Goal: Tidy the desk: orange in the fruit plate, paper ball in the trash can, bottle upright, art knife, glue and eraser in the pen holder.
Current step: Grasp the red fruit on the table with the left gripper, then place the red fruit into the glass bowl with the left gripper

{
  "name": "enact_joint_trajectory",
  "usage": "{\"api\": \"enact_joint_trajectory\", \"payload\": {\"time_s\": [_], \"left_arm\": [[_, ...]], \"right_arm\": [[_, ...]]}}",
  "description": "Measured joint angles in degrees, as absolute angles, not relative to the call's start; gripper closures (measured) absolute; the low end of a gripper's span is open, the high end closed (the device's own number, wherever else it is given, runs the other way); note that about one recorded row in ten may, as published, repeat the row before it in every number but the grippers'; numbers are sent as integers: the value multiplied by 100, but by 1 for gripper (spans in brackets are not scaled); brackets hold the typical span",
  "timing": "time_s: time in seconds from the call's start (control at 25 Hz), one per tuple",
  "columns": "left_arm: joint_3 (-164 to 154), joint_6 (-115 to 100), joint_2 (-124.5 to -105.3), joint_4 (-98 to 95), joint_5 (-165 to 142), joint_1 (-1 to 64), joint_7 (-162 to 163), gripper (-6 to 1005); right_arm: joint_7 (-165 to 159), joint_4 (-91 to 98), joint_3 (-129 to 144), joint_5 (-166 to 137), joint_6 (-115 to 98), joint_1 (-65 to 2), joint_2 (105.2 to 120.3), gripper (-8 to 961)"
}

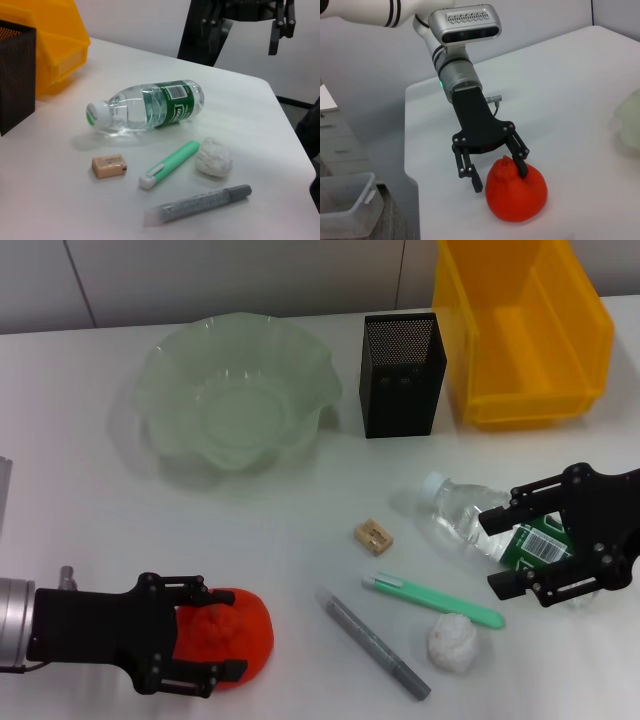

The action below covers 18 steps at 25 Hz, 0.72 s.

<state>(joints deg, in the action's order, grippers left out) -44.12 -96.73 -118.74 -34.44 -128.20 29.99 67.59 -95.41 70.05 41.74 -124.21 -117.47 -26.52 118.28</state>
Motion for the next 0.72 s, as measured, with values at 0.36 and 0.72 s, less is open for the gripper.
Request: {"api": "enact_joint_trajectory", "payload": {"time_s": [0.36, 0.72], "left_arm": [[-4408, -9537, -11869, -3437, -12810, 2961, 6591, 275], [-4380, -9501, -11874, -3429, -12788, 2952, 6479, 727]], "right_arm": [[-9536, 7004, 4174, -12421, -11740, -2636, 11881, 261], [-9536, 7005, 4170, -12399, -11742, -2635, 11883, 260]]}}
